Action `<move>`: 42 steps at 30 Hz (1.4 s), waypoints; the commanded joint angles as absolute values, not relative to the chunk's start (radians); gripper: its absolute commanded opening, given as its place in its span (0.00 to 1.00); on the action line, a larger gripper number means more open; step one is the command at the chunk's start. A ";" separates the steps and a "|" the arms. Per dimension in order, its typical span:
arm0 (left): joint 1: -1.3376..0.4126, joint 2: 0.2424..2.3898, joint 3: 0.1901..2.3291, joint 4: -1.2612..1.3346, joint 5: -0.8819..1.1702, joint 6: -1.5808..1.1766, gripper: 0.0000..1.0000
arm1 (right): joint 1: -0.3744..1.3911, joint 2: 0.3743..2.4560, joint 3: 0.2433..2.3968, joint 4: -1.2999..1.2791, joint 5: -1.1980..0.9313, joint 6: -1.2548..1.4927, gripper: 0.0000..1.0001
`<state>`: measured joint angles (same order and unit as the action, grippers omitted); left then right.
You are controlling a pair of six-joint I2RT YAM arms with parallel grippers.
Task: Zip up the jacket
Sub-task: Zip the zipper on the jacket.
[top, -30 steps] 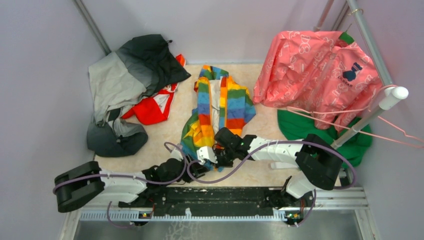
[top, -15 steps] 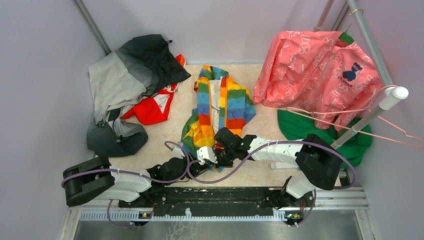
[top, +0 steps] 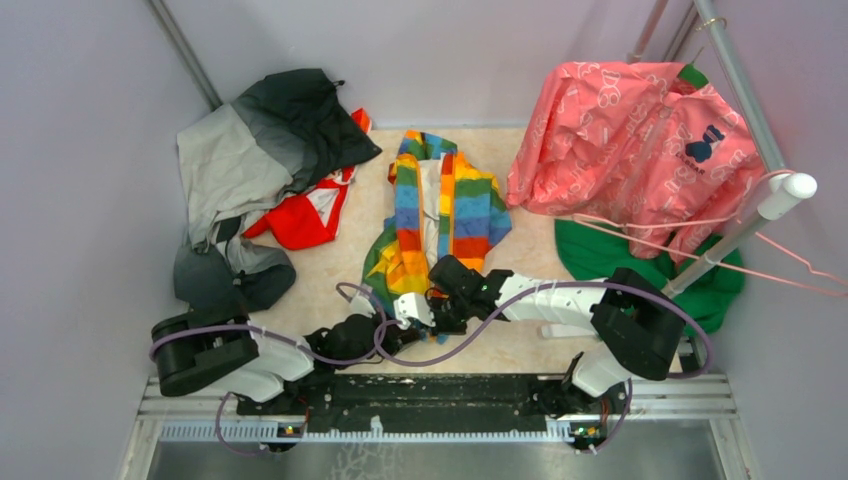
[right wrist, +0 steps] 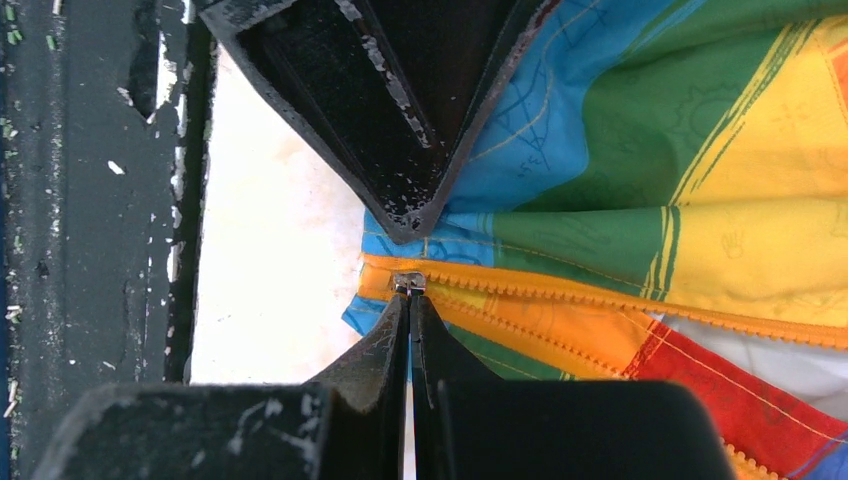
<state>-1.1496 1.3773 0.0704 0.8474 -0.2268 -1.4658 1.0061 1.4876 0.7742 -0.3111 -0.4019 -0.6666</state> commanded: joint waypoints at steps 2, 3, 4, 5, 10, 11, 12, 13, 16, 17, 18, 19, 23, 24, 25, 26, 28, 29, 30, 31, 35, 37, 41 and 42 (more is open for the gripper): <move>-1.157 1.396 0.076 0.904 -0.190 -1.448 0.00 | 1.021 1.461 0.827 -0.291 -0.329 -0.642 0.00; -1.157 1.392 0.073 0.891 -0.186 -1.445 0.00 | 1.021 1.456 0.828 -0.288 -0.306 -0.641 0.00; -1.157 1.384 0.072 0.869 -0.183 -1.441 0.00 | 1.021 1.450 0.829 -0.283 -0.279 -0.636 0.00; -1.157 1.373 0.074 0.844 -0.182 -1.436 0.00 | 1.021 1.448 0.831 -0.284 -0.257 -0.636 0.00; -1.157 1.295 0.099 0.697 -0.204 -1.396 0.00 | 1.037 1.453 0.839 -0.286 -0.194 -0.631 0.00; -1.157 1.282 0.102 0.678 -0.208 -1.387 0.00 | 1.045 1.458 0.840 -0.286 -0.181 -0.633 0.00; -1.157 1.270 0.105 0.662 -0.208 -1.381 0.00 | 1.054 1.464 0.843 -0.286 -0.169 -0.635 0.00; -1.157 1.262 0.106 0.649 -0.206 -1.373 0.00 | 1.064 1.468 0.844 -0.281 -0.145 -0.636 0.00; -1.157 1.249 0.107 0.627 -0.188 -1.356 0.00 | 1.077 1.481 0.845 -0.257 -0.096 -0.632 0.00; -1.157 1.249 0.107 0.626 -0.181 -1.351 0.00 | 1.077 1.486 0.848 -0.256 -0.089 -0.627 0.00; -1.157 1.251 0.108 0.627 -0.172 -1.345 0.00 | 1.077 1.493 0.850 -0.254 -0.073 -0.622 0.00; -1.157 1.253 0.110 0.625 -0.164 -1.339 0.00 | 1.077 1.498 0.851 -0.248 -0.058 -0.619 0.00; -1.157 1.256 0.105 0.623 -0.145 -1.326 0.00 | 1.077 1.495 0.845 -0.228 -0.012 -0.615 0.00; -1.157 1.255 0.105 0.620 -0.145 -1.320 0.00 | 1.077 1.496 0.844 -0.226 -0.005 -0.615 0.00; -1.156 1.250 0.104 0.613 -0.146 -1.316 0.00 | 1.077 1.502 0.844 -0.227 -0.003 -0.616 0.00; -1.155 1.243 0.103 0.606 -0.147 -1.309 0.00 | 1.077 1.506 0.842 -0.226 -0.003 -0.617 0.00; -1.155 1.231 0.104 0.586 -0.150 -1.299 0.00 | 1.077 1.510 0.844 -0.225 -0.003 -0.617 0.00; -1.155 1.221 0.105 0.576 -0.151 -1.294 0.00 | 1.077 1.508 0.844 -0.222 -0.003 -0.617 0.00; -1.155 1.209 0.106 0.562 -0.152 -1.291 0.00 | 1.076 1.505 0.844 -0.218 0.016 -0.619 0.00; -1.155 1.201 0.105 0.550 -0.151 -1.287 0.00 | 1.075 1.500 0.843 -0.213 0.029 -0.622 0.00; -1.154 1.154 0.107 0.496 -0.130 -1.266 0.00 | 1.030 1.473 0.856 -0.215 0.026 -0.632 0.00; -1.155 1.125 0.113 0.463 -0.116 -1.249 0.00 | 0.991 1.455 0.873 -0.222 0.011 -0.645 0.00; -1.154 1.064 0.123 0.395 -0.116 -1.223 0.00 | 0.919 1.440 0.931 -0.247 0.004 -0.680 0.00; -1.154 1.050 0.123 0.387 -0.123 -1.218 0.00 | 0.905 1.440 0.948 -0.255 0.005 -0.691 0.00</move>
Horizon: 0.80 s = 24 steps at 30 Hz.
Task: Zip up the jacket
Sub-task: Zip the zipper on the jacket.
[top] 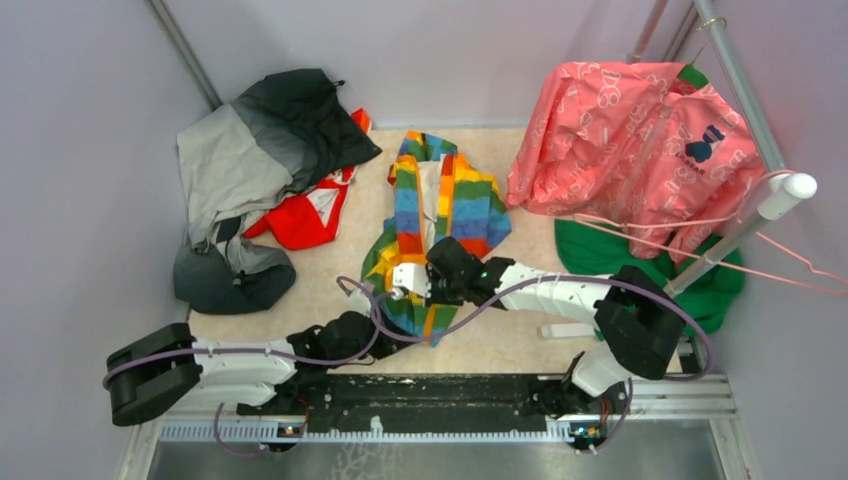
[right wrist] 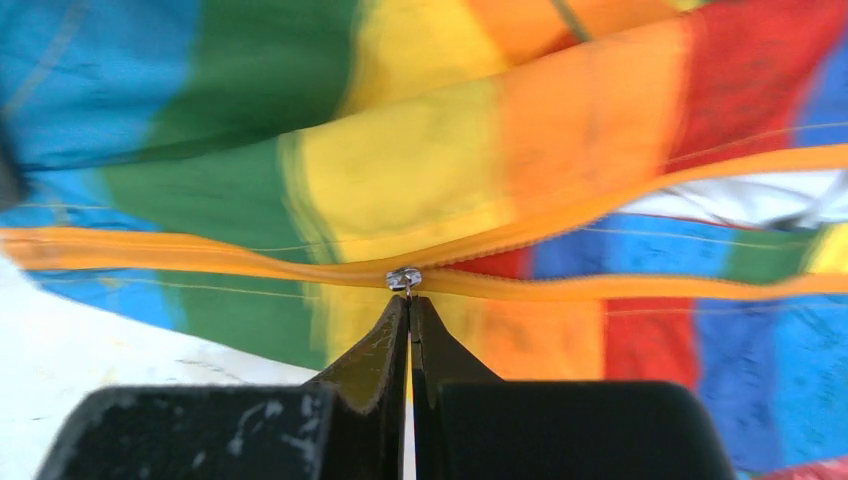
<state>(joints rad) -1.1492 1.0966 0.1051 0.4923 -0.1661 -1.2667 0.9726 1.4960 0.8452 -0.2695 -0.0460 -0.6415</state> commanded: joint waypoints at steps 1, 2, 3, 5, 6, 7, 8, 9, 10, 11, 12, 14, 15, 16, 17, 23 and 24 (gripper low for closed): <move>-1.154 1.037 0.125 0.377 -0.129 -1.212 0.00 | 0.892 1.440 0.963 -0.259 0.005 -0.704 0.00; -1.154 1.026 0.128 0.369 -0.132 -1.205 0.00 | 0.881 1.443 0.979 -0.260 0.005 -0.715 0.00; -1.154 1.018 0.132 0.362 -0.133 -1.198 0.00 | 0.872 1.448 0.997 -0.264 0.011 -0.728 0.00; -1.154 1.008 0.142 0.348 -0.130 -1.186 0.00 | 0.847 1.463 1.031 -0.265 0.021 -0.756 0.00; -1.154 1.005 0.144 0.344 -0.127 -1.182 0.00 | 0.834 1.473 1.051 -0.264 0.025 -0.768 0.00; -1.154 1.002 0.144 0.344 -0.122 -1.180 0.00 | 0.819 1.488 1.073 -0.262 0.029 -0.781 0.00; -1.154 0.998 0.143 0.344 -0.119 -1.179 0.00 | 0.804 1.501 1.097 -0.259 0.034 -0.796 0.00; -1.154 0.995 0.143 0.343 -0.117 -1.175 0.00 | 0.787 1.517 1.120 -0.253 0.035 -0.810 0.00; -1.154 0.990 0.143 0.340 -0.114 -1.172 0.00 | 0.769 1.541 1.150 -0.250 0.032 -0.821 0.00; -1.154 0.986 0.143 0.337 -0.112 -1.168 0.00 | 0.751 1.559 1.178 -0.249 0.031 -0.833 0.00; -1.154 0.981 0.143 0.334 -0.109 -1.166 0.00 | 0.735 1.581 1.210 -0.247 0.031 -0.846 0.00; -1.152 0.968 0.144 0.322 -0.107 -1.158 0.00 | 0.699 1.624 1.273 -0.234 0.028 -0.869 0.00; -1.152 0.964 0.144 0.314 -0.105 -1.155 0.00 | 0.683 1.651 1.311 -0.232 0.026 -0.877 0.00; -1.152 0.957 0.145 0.308 -0.103 -1.151 0.00 | 0.667 1.677 1.347 -0.231 0.025 -0.887 0.00; -1.151 0.953 0.144 0.304 -0.099 -1.148 0.00 | 0.653 1.706 1.387 -0.229 0.023 -0.895 0.00; -1.149 0.926 0.141 0.262 -0.065 -1.137 0.00 | 0.591 1.855 1.608 -0.212 0.030 -0.918 0.00; -1.149 0.921 0.138 0.255 -0.056 -1.139 0.00 | 0.584 1.878 1.644 -0.215 0.031 -0.921 0.00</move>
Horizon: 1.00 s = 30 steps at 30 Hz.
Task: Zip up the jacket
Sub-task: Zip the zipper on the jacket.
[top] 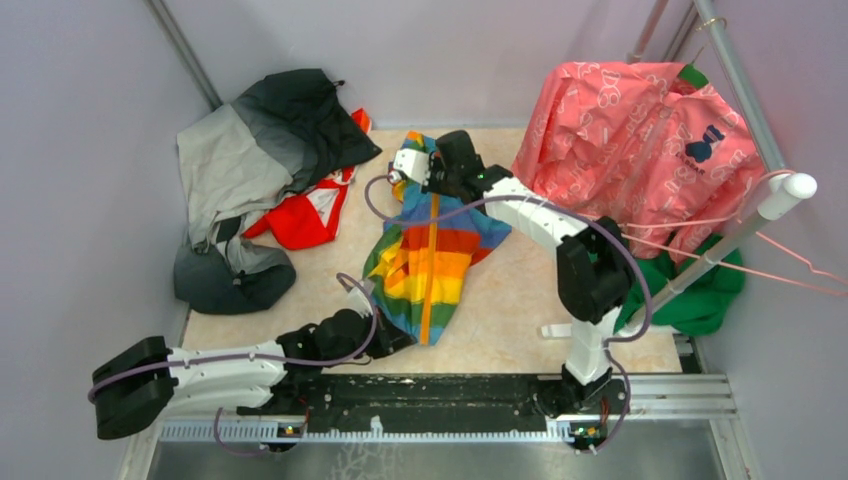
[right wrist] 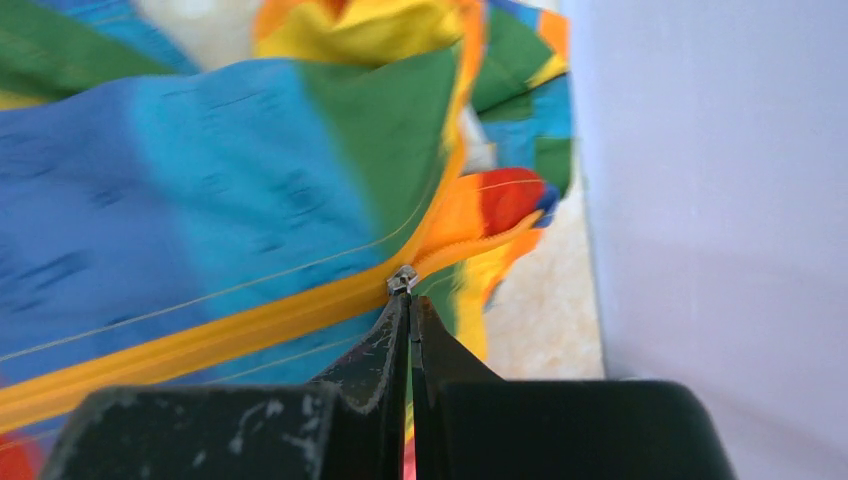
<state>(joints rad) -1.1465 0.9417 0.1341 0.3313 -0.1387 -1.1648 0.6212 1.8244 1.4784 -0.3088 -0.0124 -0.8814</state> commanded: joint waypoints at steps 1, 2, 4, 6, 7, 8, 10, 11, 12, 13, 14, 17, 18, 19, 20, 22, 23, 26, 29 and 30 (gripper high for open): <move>-1.149 0.915 0.131 0.246 -0.045 -1.144 0.00 | 0.578 1.902 1.682 -0.219 0.032 -0.922 0.00; -1.149 0.908 0.126 0.236 -0.034 -1.151 0.00 | 0.572 1.924 1.716 -0.224 0.031 -0.924 0.00; -1.149 0.886 0.111 0.205 -0.009 -1.171 0.00 | 0.564 1.978 1.792 -0.235 0.033 -0.927 0.00; -1.149 0.860 0.096 0.161 -0.005 -1.191 0.00 | 0.559 2.015 1.858 -0.245 0.042 -0.933 0.00; -1.149 0.843 0.090 0.140 -0.005 -1.200 0.00 | 0.556 2.033 1.889 -0.252 0.043 -0.935 0.00; -1.149 0.825 0.083 0.119 -0.006 -1.206 0.00 | 0.554 2.049 1.922 -0.257 0.048 -0.936 0.00; -1.149 0.783 0.076 0.074 -0.006 -1.214 0.00 | 0.550 2.078 1.986 -0.269 0.063 -0.942 0.00; -1.149 0.768 0.074 0.057 -0.008 -1.217 0.00 | 0.547 2.092 2.029 -0.276 0.072 -0.945 0.00; -1.150 0.755 0.072 0.041 -0.013 -1.219 0.00 | 0.544 2.107 2.062 -0.281 0.079 -0.948 0.00; -1.149 0.745 0.071 0.032 -0.020 -1.220 0.00 | 0.541 2.117 2.091 -0.288 0.082 -0.949 0.00; -1.149 0.737 0.071 0.024 -0.026 -1.222 0.00 | 0.538 2.129 2.119 -0.294 0.086 -0.950 0.00; -1.149 0.727 0.071 0.018 -0.035 -1.220 0.00 | 0.532 2.146 2.185 -0.315 0.089 -0.952 0.00; -1.149 0.727 0.074 0.016 -0.033 -1.219 0.00 | 0.532 2.147 2.196 -0.316 0.092 -0.957 0.00; -1.149 0.730 0.076 0.016 -0.031 -1.218 0.00 | 0.531 2.148 2.206 -0.315 0.097 -0.960 0.00; -1.149 0.732 0.079 0.019 -0.032 -1.215 0.00 | 0.531 2.148 2.214 -0.316 0.099 -0.961 0.00; -1.149 0.735 0.087 0.035 -0.043 -1.202 0.00 | 0.532 2.148 2.230 -0.325 0.100 -0.962 0.00; -1.148 0.738 0.093 0.051 -0.048 -1.194 0.00 | 0.531 2.147 2.234 -0.330 0.100 -0.959 0.00; -1.139 0.770 0.138 0.110 -0.065 -1.143 0.08 | 0.531 2.136 2.229 -0.348 0.089 -0.928 0.00; -1.124 0.828 0.220 0.134 -0.060 -1.054 0.37 | 0.530 2.111 2.229 -0.398 0.069 -0.848 0.27; -1.122 0.843 0.255 0.116 -0.061 -1.022 0.50 | 0.529 2.092 2.228 -0.433 0.043 -0.813 0.42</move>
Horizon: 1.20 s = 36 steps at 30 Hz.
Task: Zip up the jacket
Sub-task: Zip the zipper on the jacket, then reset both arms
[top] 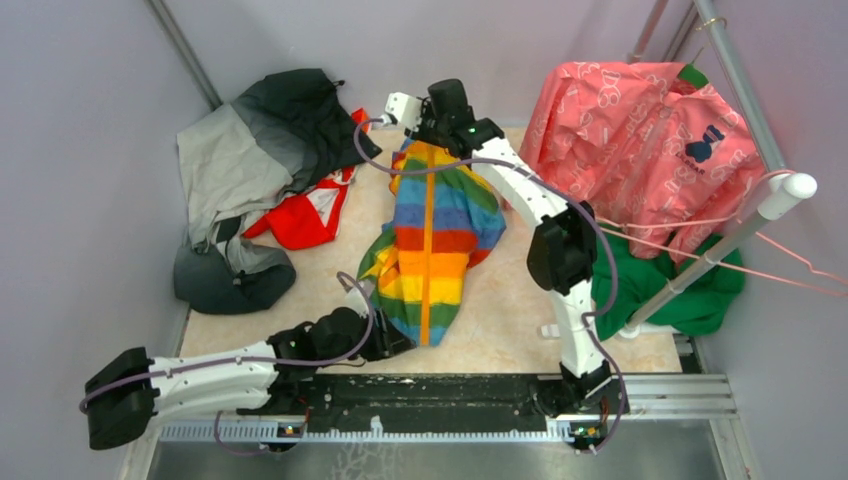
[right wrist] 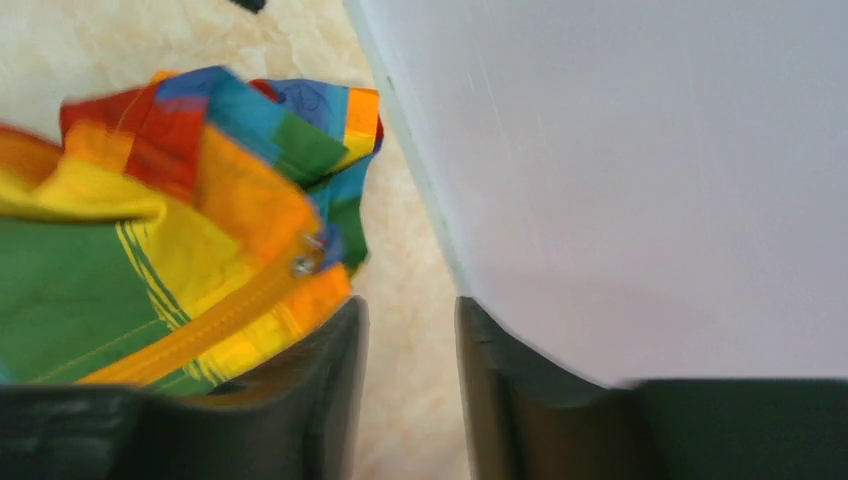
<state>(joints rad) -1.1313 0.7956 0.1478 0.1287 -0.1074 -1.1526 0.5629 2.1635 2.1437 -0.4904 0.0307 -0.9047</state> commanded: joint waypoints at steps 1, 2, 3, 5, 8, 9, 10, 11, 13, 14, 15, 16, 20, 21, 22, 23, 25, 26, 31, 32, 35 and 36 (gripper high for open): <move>-1.121 0.853 0.294 0.088 -0.067 -0.993 0.62 | 0.529 2.069 2.222 -0.485 0.011 -0.778 0.58; -1.120 0.860 0.344 0.048 -0.075 -0.965 0.72 | 0.529 2.041 2.209 -0.519 -0.044 -0.730 0.71; -1.120 0.862 0.375 0.014 -0.086 -0.936 0.78 | 0.529 2.007 2.189 -0.546 -0.089 -0.686 0.80; -1.120 0.848 0.429 -0.084 -0.112 -0.876 0.85 | 0.529 1.911 2.105 -0.575 -0.189 -0.589 0.92; -1.118 0.787 0.484 -0.180 -0.146 -0.802 0.92 | 0.529 1.780 1.978 -0.633 -0.386 -0.457 0.98; -1.118 0.763 0.503 -0.205 -0.157 -0.771 0.95 | 0.529 1.732 1.924 -0.632 -0.443 -0.399 0.98; -1.116 0.736 0.522 -0.226 -0.173 -0.734 0.98 | 0.529 1.676 1.855 -0.618 -0.479 -0.340 0.98; -1.115 0.714 0.544 -0.246 -0.197 -0.701 0.99 | 0.529 1.617 1.782 -0.582 -0.500 -0.267 0.98; -1.110 0.672 0.597 -0.282 -0.256 -0.630 0.99 | 0.528 1.466 1.615 -0.493 -0.498 -0.157 0.98; -1.107 0.659 0.629 -0.297 -0.285 -0.597 0.99 | 0.527 1.390 1.532 -0.449 -0.491 -0.119 0.98; -1.104 0.648 0.661 -0.306 -0.316 -0.562 0.99 | 0.522 1.317 1.471 -0.426 -0.496 -0.098 0.98; -1.101 0.645 0.691 -0.306 -0.337 -0.529 0.99 | 0.511 1.266 1.439 -0.438 -0.525 -0.091 0.98; -1.094 0.690 0.816 -0.285 -0.396 -0.417 0.99 | 0.414 1.127 1.404 -0.474 -0.730 0.004 0.98; -1.094 0.712 0.865 -0.287 -0.402 -0.396 0.99 | 0.396 1.104 1.404 -0.472 -0.740 0.046 0.98; -1.093 0.732 0.893 -0.292 -0.406 -0.379 0.99 | 0.382 1.083 1.408 -0.472 -0.734 0.080 0.98; -1.092 0.752 0.942 -0.296 -0.406 -0.365 0.99 | 0.375 1.064 1.413 -0.480 -0.709 0.117 0.98; -1.092 0.778 1.006 -0.303 -0.405 -0.349 0.99 | 0.373 1.044 1.437 -0.511 -0.619 0.189 0.98; -1.093 0.786 1.029 -0.305 -0.404 -0.351 0.99 | 0.373 1.035 1.448 -0.527 -0.583 0.197 0.98; -1.092 0.806 1.092 -0.322 -0.380 -0.370 0.99 | 0.367 1.003 1.496 -0.558 -0.489 0.177 0.98; -1.093 0.806 1.102 -0.326 -0.376 -0.371 0.99 | 0.365 1.001 1.503 -0.558 -0.488 0.172 0.98; -1.093 0.789 1.117 -0.325 -0.367 -0.369 0.99 | 0.360 1.000 1.519 -0.563 -0.491 0.167 0.98; -1.093 0.783 1.121 -0.324 -0.368 -0.366 0.99 | 0.358 1.001 1.523 -0.565 -0.490 0.164 0.99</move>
<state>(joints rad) -1.0969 0.8043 1.0782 -0.3038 -0.3767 -0.3904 0.3744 1.0233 1.4593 -0.5739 -0.5201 0.1509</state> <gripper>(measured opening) 0.987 0.982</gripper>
